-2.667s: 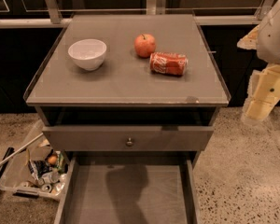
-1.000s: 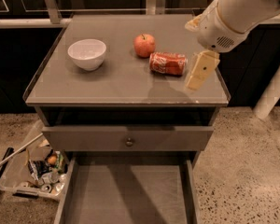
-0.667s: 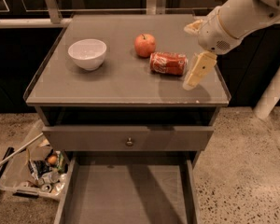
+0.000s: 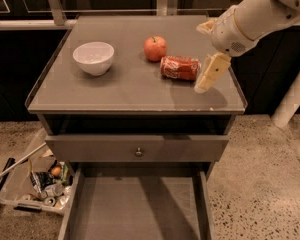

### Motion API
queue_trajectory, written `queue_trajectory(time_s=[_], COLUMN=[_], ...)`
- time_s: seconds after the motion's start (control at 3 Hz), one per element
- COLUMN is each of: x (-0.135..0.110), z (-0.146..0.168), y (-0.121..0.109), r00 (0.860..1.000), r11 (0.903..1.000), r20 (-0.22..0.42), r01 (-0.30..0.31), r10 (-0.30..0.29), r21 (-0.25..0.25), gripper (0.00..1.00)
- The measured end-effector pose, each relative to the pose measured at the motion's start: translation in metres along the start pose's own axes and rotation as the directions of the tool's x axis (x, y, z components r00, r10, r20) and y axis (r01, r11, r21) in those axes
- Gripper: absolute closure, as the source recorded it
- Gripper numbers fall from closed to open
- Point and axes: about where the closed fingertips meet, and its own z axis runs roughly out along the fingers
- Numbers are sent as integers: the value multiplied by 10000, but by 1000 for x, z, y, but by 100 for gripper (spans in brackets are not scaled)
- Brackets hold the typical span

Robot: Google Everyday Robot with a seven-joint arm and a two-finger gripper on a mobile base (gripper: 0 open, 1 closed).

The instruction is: Place coke can into middle drawer

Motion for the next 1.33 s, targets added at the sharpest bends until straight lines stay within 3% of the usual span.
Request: queue_trajectory(time_s=[0.67,1.33], x=[-7,2], z=[49,99], y=[-39,-38], r00=[9946,9943], r11=[9986,9941], r20=[919,1026], r01=[504,408], r10=[-491,-305], r21=[-126,-1001], gripper=[0,0])
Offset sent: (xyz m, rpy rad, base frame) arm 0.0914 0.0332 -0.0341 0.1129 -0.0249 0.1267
